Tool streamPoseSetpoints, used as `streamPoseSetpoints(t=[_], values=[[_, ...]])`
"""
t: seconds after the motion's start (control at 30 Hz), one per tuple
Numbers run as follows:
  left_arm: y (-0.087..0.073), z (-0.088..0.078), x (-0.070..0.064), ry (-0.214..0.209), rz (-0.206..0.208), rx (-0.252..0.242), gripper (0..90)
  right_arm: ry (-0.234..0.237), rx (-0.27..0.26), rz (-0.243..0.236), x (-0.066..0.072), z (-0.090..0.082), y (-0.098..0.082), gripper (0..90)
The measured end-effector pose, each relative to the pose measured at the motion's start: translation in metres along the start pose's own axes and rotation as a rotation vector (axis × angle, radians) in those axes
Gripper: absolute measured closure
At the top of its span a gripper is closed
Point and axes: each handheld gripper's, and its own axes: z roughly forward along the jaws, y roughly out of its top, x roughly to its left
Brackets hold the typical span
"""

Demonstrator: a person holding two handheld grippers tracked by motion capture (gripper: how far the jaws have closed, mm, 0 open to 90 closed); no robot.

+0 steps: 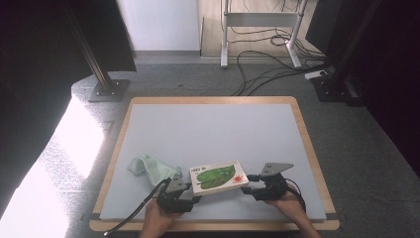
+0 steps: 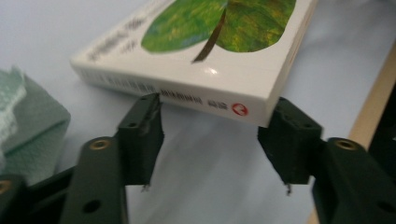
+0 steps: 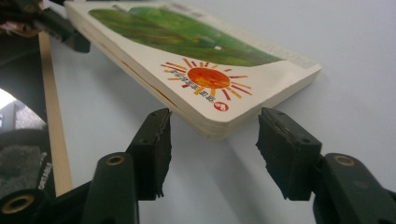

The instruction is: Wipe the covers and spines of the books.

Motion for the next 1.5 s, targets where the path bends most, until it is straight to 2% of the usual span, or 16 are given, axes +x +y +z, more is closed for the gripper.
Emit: streamPoseSetpoints(t=[0.03, 0.07, 0.13, 0.17, 0.27, 0.37, 0.53, 0.77, 0.8, 0.83, 0.87, 0.97, 1.07, 1.27, 1.43, 1.5], values=[[-0.002, 0.006, 0.001, -0.002, -0.005, 0.025, 53.4, 0.005, -0.005, 0.008, 0.000, 0.000, -0.001, 43.9], [-0.005, 0.010, 0.003, -0.006, 0.003, 0.023, 52.3, 0.009, -0.008, 0.015, 0.000, 0.002, -0.002, 45.5], [-0.005, 0.009, 0.006, -0.016, -0.021, 0.020, 54.6, -0.033, 0.020, -0.003, -0.001, 0.006, -0.004, 46.2], [-0.005, 0.009, 0.009, -0.036, -0.028, 0.020, 54.5, -0.048, 0.043, -0.014, -0.002, 0.010, -0.007, 45.9], [-0.004, 0.009, 0.011, -0.055, -0.030, 0.025, 54.5, -0.055, 0.049, -0.014, -0.002, 0.012, -0.009, 44.0], [-0.003, 0.009, 0.014, -0.088, -0.025, 0.031, 49.6, -0.061, 0.050, -0.017, 0.003, 0.013, -0.011, 39.9], [-0.003, 0.007, 0.014, -0.097, -0.017, 0.039, 44.9, -0.095, 0.070, -0.061, 0.013, 0.022, -0.015, 39.1], [-0.003, 0.007, 0.013, -0.084, -0.024, 0.043, 43.1, -0.109, 0.069, -0.069, 0.014, 0.024, -0.014, 40.3], [-0.003, 0.006, 0.012, -0.065, -0.021, 0.040, 43.1, -0.112, 0.068, -0.071, 0.015, 0.024, -0.014, 40.4], [-0.004, 0.004, 0.011, 0.005, -0.005, 0.038, 39.9, -0.131, 0.071, -0.076, 0.016, 0.024, -0.014, 44.7], [-0.004, 0.003, 0.012, 0.010, -0.003, 0.039, 40.2, -0.142, 0.071, -0.078, 0.015, 0.024, -0.014, 45.9], [-0.005, 0.003, 0.014, -0.012, -0.010, 0.042, 41.5, -0.141, 0.068, -0.063, 0.013, 0.024, -0.013, 46.1], [-0.004, 0.006, 0.015, -0.002, -0.004, 0.034, 44.5, -0.136, 0.069, -0.062, 0.012, 0.024, -0.013, 46.1], [-0.002, 0.011, 0.021, -0.019, -0.018, 0.006, 56.9, -0.155, 0.067, -0.058, 0.007, 0.028, -0.010, 46.9], [0.002, 0.014, 0.026, -0.005, -0.025, -0.001, 54.2, -0.158, 0.066, -0.045, -0.002, 0.031, -0.006, 48.0], [0.002, 0.009, 0.025, 0.000, -0.024, -0.008, 51.1, -0.153, 0.064, -0.044, -0.003, 0.032, -0.005, 48.0]])
